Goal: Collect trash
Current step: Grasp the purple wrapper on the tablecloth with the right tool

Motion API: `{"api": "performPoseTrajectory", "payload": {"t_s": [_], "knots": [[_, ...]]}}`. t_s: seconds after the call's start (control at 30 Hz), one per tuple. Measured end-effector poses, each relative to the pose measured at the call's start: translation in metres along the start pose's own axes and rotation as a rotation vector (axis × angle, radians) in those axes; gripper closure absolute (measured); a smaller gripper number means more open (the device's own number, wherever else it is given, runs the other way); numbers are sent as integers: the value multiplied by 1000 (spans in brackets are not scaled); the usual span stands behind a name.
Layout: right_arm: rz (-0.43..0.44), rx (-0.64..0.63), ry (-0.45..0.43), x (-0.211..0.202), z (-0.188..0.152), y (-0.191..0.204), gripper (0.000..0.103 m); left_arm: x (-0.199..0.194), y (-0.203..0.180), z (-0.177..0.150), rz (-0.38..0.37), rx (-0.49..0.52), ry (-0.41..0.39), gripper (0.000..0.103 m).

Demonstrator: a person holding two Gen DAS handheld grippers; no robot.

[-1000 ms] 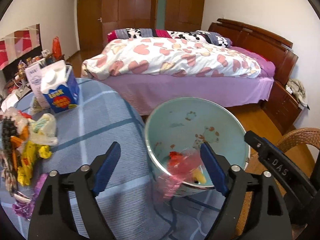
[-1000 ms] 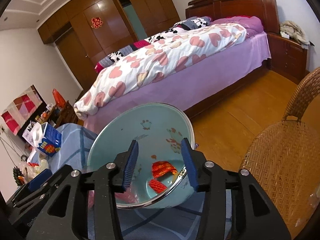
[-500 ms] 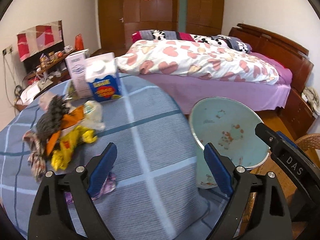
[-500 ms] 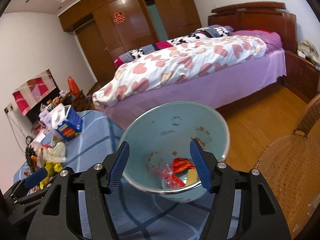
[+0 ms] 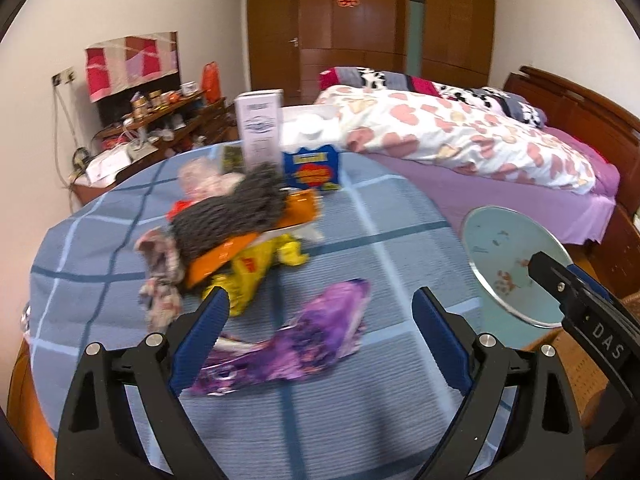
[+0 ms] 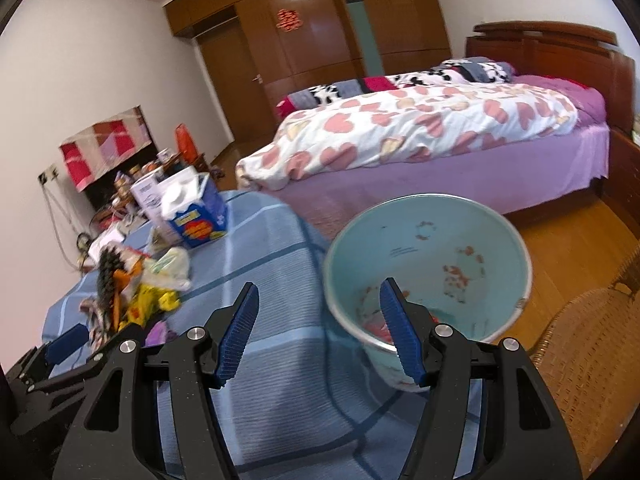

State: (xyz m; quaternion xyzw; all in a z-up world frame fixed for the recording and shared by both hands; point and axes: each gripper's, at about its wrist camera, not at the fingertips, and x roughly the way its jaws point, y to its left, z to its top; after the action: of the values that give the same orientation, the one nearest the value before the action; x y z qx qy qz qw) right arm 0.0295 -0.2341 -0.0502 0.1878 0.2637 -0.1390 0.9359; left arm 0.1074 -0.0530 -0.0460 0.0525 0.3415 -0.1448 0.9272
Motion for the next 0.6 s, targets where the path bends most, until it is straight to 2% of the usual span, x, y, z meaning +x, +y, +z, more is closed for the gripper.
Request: {"api": "performPoseTrajectory", "payload": {"t_s": [0.23,0.6], "knots": [[39,-57,23,3,-8,30,40,-1,35,-8,65,-46,17,12],[153,-152,127,19,-28,84,40,-8,110,-29,152,-165,49,11]]}}
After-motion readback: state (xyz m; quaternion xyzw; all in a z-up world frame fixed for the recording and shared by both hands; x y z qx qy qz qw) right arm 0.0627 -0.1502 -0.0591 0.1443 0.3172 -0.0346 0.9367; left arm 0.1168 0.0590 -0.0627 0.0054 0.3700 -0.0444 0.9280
